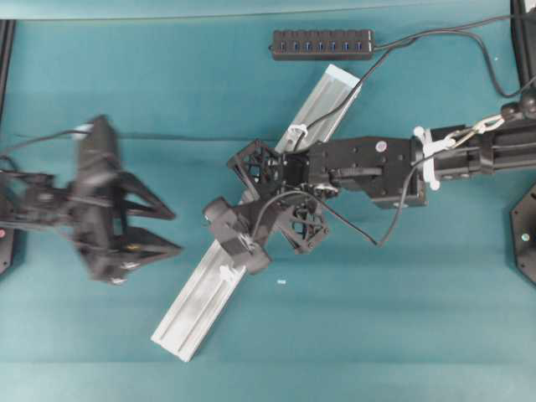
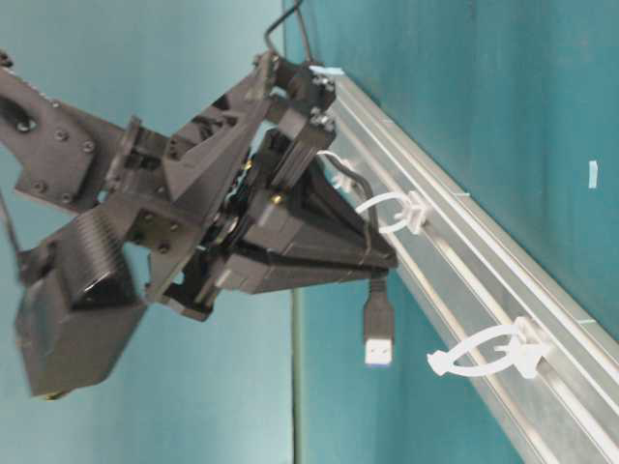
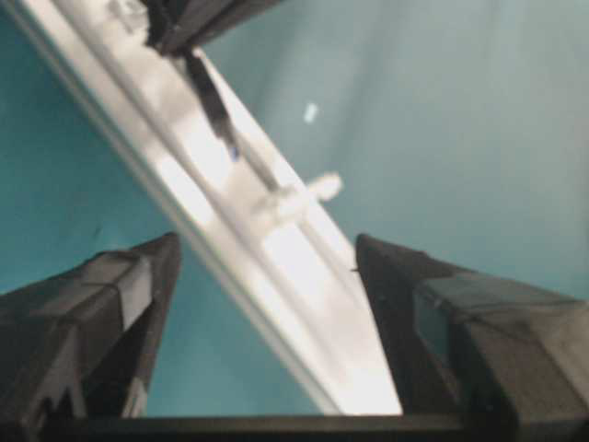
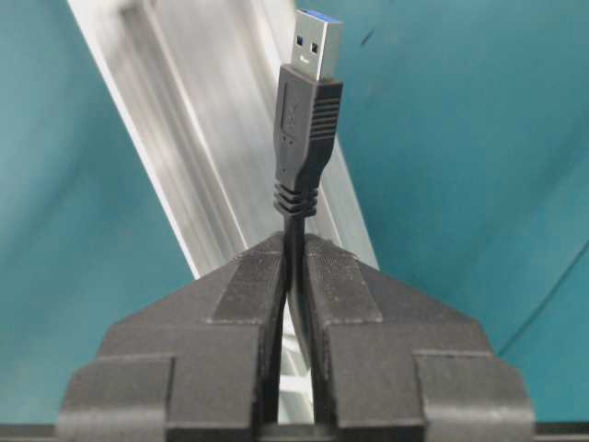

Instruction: Pass the USB cable through three rings with both arms.

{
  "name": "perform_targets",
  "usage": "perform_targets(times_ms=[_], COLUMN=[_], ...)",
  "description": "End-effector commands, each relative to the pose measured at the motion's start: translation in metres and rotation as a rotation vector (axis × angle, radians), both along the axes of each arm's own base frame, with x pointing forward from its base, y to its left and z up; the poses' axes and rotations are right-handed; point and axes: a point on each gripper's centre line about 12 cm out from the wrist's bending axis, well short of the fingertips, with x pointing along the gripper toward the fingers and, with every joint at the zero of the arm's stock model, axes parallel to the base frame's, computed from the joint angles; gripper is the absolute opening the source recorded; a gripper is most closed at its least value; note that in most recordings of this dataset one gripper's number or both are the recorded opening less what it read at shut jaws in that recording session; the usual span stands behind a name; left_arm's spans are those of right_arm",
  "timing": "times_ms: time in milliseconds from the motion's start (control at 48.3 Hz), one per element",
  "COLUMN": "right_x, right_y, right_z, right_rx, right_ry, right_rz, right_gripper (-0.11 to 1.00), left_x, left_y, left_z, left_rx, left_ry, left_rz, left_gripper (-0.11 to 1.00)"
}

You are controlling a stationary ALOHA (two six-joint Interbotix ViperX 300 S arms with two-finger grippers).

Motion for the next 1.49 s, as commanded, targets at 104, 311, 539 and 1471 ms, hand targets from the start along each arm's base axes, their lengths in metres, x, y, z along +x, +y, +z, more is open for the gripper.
perform_targets(times_ms=[104, 311, 539, 1471], right_x=[0.001, 0.000, 0.000, 0.016], right_y=[0.005, 0.013, 0.024, 0.046], right_z=[-0.001, -0.003, -0.009, -0.014], right_rx=[-0.046, -0.051, -0.050, -0.026], right_ry=[0.005, 0.017, 0.034, 0.012], right_rz=[0.108, 0.138, 0.164, 0.185], right_gripper=[0.06, 0.06, 0.06, 0.06], left_x=[-0.051, -0.075, -0.079, -0.066], left_y=[0.002, 0.004, 0.004, -0.008], left_z=[0.066, 0.079, 0.076, 0.060], left_rx=[-0.010, -0.009, -0.005, 0.308], left_ry=[-0.198, -0.181, -0.163, -0.144], left_rz=[-0.005, -0.001, -0.002, -0.208], left_gripper=[0.84, 0.84, 0.84, 0.84])
